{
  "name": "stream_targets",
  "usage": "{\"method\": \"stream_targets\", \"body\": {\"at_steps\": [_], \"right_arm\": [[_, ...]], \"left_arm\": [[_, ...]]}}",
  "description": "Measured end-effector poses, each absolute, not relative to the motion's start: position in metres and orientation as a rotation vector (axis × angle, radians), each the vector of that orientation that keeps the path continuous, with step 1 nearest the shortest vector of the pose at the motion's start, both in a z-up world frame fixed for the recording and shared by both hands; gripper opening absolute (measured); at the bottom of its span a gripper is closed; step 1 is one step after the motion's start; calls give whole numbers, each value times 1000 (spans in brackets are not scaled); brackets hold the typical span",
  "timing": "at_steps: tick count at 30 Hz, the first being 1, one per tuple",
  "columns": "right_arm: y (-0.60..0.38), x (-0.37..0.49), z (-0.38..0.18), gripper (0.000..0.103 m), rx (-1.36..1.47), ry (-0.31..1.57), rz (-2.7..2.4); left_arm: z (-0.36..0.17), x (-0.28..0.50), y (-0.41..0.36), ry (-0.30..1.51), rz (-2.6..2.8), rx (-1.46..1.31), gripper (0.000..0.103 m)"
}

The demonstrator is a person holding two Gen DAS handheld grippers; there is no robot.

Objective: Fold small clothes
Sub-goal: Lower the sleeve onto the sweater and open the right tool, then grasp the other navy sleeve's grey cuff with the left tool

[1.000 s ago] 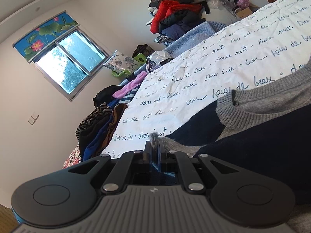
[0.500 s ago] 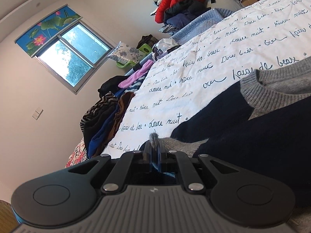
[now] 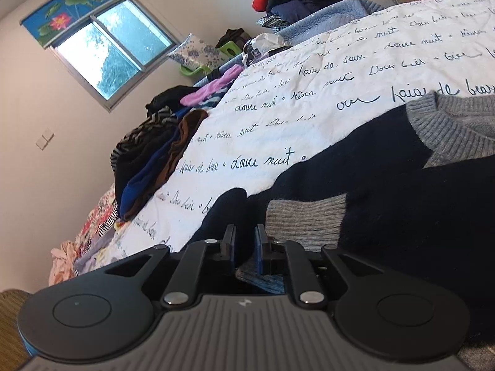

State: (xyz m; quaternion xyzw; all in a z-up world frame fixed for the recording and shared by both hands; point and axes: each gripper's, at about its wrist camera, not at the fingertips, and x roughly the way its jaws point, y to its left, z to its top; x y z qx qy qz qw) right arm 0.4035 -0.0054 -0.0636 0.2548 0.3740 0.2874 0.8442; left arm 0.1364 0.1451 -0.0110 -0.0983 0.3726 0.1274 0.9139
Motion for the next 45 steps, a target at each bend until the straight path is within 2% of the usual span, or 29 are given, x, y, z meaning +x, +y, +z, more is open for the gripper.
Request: {"method": "stream_targets", "body": {"at_steps": [1, 3, 5, 6, 11, 15, 19, 25, 34, 37, 39, 41, 43, 45], "right_arm": [[-3, 402, -63, 18, 518, 785, 601], [-1, 400, -63, 42, 490, 768, 585], [-2, 397, -62, 59, 505, 749, 596], [-3, 394, -61, 63, 515, 743, 604], [-9, 375, -30, 64, 452, 691, 606], [-30, 348, 1, 80, 427, 604, 661], [-54, 328, 11, 81, 436, 632, 664], [-84, 285, 3, 81, 433, 643, 639], [-106, 256, -11, 81, 484, 671, 590], [-107, 255, -15, 81, 481, 678, 569], [-106, 253, -16, 81, 481, 683, 563], [-106, 249, -17, 81, 482, 691, 563], [-104, 244, -15, 81, 473, 688, 578], [-101, 240, -13, 81, 451, 685, 588]], "left_arm": [[-9, 140, 153, 764, 277, -213, 101], [-5, 146, 170, 749, 302, -243, 101], [-3, 154, 187, 736, 328, -271, 101], [-1, 157, 196, 736, 350, -291, 101], [1, 168, 249, 719, 488, -353, 101], [-1, 179, 286, 734, 539, -342, 101], [-9, 192, 331, 731, 495, -474, 101], [-42, 210, 400, 691, 426, -852, 101], [-63, 219, 428, 526, 356, -1099, 100], [-67, 228, 432, 504, 316, -1142, 95], [-70, 234, 432, 490, 292, -1146, 85], [-75, 238, 432, 470, 291, -1161, 80], [-80, 237, 432, 445, 306, -1177, 72], [-82, 236, 432, 426, 324, -1188, 58]]}}
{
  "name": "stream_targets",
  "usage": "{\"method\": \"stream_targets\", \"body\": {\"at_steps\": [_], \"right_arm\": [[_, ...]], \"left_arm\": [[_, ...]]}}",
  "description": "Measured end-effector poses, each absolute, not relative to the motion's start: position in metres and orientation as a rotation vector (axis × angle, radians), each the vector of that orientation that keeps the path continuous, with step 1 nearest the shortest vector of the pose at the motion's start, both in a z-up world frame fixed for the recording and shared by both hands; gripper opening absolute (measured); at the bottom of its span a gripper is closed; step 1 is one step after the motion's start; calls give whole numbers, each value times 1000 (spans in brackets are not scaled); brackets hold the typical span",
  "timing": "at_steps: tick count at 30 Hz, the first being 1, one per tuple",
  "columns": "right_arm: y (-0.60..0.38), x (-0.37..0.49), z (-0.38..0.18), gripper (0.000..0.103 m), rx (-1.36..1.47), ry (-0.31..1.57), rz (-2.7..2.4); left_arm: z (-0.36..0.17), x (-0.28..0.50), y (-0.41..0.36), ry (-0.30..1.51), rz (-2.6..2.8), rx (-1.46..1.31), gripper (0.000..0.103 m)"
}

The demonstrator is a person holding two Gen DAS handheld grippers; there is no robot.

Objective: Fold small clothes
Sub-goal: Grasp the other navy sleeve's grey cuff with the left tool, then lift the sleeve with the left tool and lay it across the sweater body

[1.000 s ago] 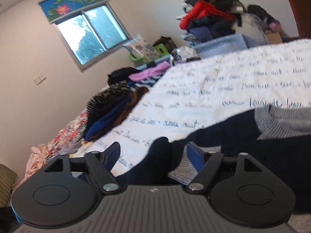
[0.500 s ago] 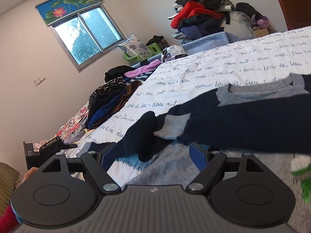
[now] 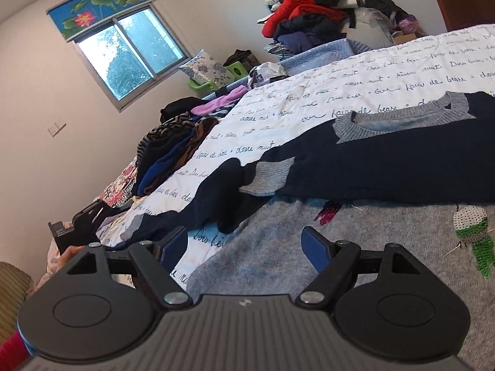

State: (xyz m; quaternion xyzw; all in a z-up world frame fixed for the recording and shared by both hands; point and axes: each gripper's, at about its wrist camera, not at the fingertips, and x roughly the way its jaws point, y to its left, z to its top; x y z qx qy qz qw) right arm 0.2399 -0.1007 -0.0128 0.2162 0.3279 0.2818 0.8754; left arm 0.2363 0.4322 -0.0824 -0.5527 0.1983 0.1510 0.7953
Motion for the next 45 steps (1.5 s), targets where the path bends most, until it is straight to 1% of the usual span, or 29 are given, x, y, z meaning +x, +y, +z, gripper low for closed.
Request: {"method": "stream_targets", "body": {"at_steps": [1, 3, 4, 6, 8, 9, 14, 18, 22, 25, 27, 30, 32, 37, 45], "right_arm": [[-99, 238, -12, 81, 442, 681, 589], [-97, 235, -11, 81, 434, 685, 595], [-97, 234, -10, 81, 439, 690, 597], [-98, 231, -10, 81, 451, 695, 607], [-98, 227, -8, 81, 442, 694, 616], [-98, 224, -7, 81, 434, 689, 616], [-108, 218, -11, 81, 436, 699, 604], [-123, 216, -19, 81, 453, 717, 559], [-140, 213, -25, 81, 485, 722, 517], [-150, 211, -28, 81, 501, 714, 499], [-153, 210, -30, 81, 508, 722, 490], [-155, 209, -33, 81, 519, 735, 488], [-157, 207, -31, 81, 516, 727, 496], [-169, 206, -32, 81, 538, 720, 482], [-204, 197, -39, 81, 590, 712, 422]], "left_arm": [[-84, 235, 433, 421, 339, -1192, 53], [-88, 232, 434, 411, 362, -1209, 39], [-90, 231, 435, 405, 363, -1217, 36], [-91, 231, 438, 405, 368, -1227, 19], [-92, 231, 438, 417, 383, -1212, 8], [-90, 230, 437, 418, 400, -1195, 7], [-57, 226, 418, 367, 484, -983, 5], [-22, 227, 416, 309, 517, -901, 5], [21, 224, 413, 201, 564, -787, 5], [43, 219, 407, 133, 609, -706, 5], [46, 224, 405, 150, 656, -655, 5], [39, 233, 406, 224, 684, -637, 5], [40, 235, 401, 227, 674, -630, 5], [68, 247, 354, 179, 568, -489, 5], [140, 272, 238, 34, 322, -329, 5]]}}
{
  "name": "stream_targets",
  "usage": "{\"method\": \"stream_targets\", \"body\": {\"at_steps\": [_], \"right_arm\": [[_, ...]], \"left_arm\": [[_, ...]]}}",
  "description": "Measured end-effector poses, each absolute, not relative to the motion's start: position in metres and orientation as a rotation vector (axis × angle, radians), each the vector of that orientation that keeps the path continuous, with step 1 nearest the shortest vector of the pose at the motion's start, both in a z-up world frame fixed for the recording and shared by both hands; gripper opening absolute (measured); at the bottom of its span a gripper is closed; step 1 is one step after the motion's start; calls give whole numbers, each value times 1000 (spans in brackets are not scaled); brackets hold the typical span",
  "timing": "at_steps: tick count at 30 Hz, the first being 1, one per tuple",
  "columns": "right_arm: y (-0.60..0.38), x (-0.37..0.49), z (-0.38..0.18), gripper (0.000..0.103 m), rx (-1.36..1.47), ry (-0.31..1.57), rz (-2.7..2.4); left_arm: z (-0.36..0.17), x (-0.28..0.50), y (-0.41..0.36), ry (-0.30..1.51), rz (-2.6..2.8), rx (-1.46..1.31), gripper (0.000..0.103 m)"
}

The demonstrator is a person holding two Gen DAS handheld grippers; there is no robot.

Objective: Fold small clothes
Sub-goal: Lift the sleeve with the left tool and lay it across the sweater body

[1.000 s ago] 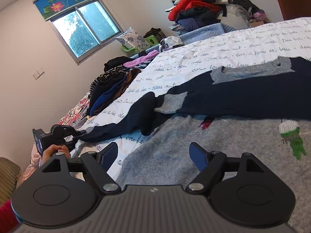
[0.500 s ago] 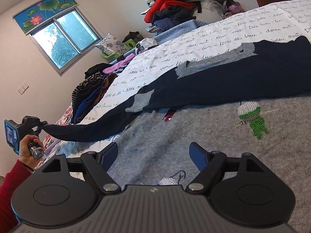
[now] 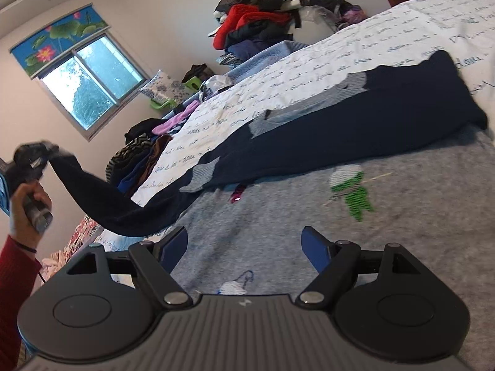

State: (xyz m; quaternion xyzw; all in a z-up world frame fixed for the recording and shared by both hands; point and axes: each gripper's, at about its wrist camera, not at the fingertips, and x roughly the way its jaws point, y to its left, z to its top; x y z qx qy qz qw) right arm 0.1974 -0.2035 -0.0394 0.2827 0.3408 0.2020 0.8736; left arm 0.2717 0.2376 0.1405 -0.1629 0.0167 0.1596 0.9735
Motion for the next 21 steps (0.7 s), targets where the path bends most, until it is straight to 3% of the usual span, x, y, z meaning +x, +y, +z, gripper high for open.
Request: {"method": "stream_targets", "body": {"at_steps": [9, 21], "right_arm": [[-254, 181, -37, 81, 644, 669, 343], [-307, 161, -52, 81, 712, 650, 231]], "left_arm": [[153, 309, 110, 60, 59, -373, 5], [56, 334, -60, 258, -215, -290, 5]]}}
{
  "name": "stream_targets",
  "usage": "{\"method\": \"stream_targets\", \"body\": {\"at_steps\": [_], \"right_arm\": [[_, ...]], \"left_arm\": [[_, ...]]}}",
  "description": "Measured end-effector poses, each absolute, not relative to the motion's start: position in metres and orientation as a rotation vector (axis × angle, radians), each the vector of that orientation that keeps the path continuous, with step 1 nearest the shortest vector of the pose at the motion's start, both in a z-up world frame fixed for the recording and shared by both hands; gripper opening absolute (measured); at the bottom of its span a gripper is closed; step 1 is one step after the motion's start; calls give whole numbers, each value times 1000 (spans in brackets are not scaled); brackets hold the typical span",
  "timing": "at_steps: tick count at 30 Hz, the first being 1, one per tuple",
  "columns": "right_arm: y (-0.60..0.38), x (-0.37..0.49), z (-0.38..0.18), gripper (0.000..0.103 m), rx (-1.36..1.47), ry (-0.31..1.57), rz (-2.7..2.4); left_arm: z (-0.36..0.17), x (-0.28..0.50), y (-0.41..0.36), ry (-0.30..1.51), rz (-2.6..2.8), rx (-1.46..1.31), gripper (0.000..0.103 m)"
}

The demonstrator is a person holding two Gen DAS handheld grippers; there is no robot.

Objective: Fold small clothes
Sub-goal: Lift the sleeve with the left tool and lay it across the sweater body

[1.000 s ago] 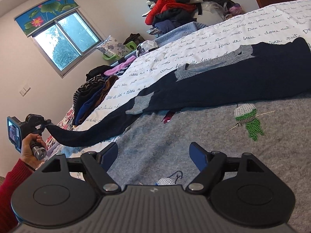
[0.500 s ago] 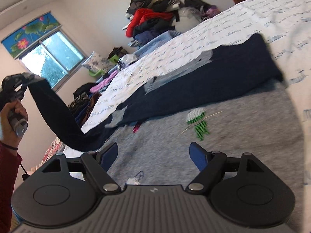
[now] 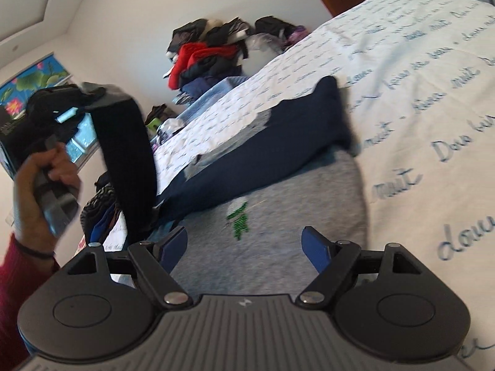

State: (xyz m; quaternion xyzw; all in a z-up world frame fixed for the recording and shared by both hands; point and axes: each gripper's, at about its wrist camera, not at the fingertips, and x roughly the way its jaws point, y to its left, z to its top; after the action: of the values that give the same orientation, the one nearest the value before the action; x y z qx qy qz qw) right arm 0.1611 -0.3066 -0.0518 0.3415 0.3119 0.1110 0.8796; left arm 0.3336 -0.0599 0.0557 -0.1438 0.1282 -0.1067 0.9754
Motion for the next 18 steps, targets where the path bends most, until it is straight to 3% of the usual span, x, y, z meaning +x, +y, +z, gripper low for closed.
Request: {"method": "stream_targets", "body": {"at_steps": [18], "right_arm": [[-338, 141, -70, 81, 759, 658, 140]], "left_arm": [[-44, 328, -173, 472, -329, -146, 6]]}}
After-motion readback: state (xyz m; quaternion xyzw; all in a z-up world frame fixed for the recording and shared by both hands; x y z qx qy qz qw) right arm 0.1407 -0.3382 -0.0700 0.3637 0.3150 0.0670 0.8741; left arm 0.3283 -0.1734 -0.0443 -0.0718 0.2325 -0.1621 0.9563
